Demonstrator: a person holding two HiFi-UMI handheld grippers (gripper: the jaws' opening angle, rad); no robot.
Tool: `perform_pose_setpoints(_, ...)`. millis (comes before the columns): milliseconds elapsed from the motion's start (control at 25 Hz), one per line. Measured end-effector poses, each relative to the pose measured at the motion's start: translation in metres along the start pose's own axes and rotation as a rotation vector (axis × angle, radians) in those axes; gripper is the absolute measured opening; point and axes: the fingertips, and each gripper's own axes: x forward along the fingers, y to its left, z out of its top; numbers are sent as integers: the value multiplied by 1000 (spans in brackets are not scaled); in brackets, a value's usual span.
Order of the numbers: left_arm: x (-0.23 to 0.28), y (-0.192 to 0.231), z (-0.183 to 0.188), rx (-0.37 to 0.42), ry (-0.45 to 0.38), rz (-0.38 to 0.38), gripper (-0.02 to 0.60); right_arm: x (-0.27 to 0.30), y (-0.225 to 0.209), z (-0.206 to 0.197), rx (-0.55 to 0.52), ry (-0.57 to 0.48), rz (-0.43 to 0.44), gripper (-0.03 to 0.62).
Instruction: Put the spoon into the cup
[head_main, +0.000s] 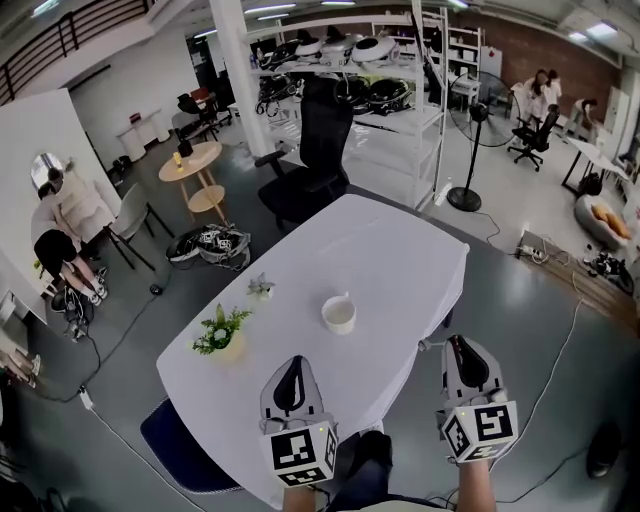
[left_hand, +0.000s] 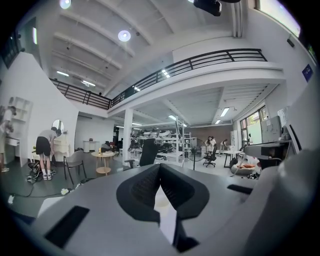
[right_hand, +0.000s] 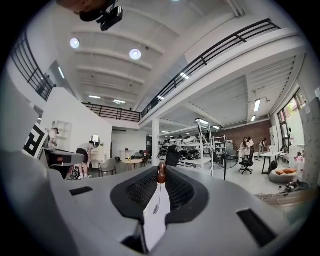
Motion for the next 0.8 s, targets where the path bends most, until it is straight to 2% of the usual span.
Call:
perform_pose_setpoints(360,123,22,5,-31,16,47,14,135,-25,1,-20,30,68,58)
perform_pose_setpoints(600,177,51,5,-45,33,105,14,211,-11,-1,-11,54,146,58)
perform_pose_setpoints(800,200,73,-6,-57,60,136,14,255,8,-16,-2,93,208,58)
